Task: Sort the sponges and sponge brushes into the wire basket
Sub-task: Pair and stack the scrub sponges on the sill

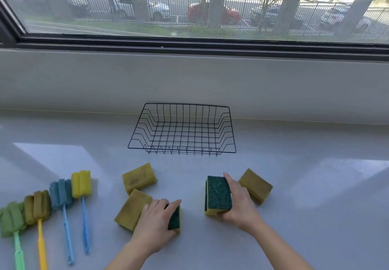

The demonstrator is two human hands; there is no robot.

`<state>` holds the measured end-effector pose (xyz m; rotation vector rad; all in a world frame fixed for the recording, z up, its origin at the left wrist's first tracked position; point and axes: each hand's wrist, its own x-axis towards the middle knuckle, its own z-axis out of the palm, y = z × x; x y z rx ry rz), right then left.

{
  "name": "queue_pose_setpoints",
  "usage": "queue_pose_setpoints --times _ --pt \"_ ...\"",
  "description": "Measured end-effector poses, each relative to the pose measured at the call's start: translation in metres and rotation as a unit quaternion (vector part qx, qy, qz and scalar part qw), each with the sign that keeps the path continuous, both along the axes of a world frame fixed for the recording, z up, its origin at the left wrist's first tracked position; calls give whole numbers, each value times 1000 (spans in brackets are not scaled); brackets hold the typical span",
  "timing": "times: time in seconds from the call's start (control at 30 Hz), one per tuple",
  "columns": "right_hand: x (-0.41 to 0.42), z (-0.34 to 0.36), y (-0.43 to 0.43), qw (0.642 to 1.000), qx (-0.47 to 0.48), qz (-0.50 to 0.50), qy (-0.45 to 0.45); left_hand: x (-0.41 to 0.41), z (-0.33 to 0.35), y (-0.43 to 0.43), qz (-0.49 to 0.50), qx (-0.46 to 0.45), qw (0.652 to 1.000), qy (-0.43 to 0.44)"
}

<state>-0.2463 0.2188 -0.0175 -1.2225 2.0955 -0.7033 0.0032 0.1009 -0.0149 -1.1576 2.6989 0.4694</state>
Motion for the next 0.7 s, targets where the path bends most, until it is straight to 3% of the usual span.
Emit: queue_pose_setpoints --times 0.17,0.33,0.43,0.5,0.57,0.6,0.7 --pt "-14 5 -6 1000 11 18 12 -12 5 1 26 0 999 40" --pt "-17 14 8 1000 2 19 -12 -26 15 -1 106 56 978 169" --pt "-30 18 28 999 -31 4 19 -28 19 -4 232 172 909 301" --pt "-41 17 36 995 -50 -51 73 -30 19 -6 305 285 839 348" --pt "-50 17 35 982 -15 -121 143 -33 14 -6 368 332 789 364" --pt "-53 16 32 974 24 -137 177 -35 12 -6 387 313 794 349" --pt "-58 10 25 956 139 -113 233 -41 6 -5 397 208 852 273"
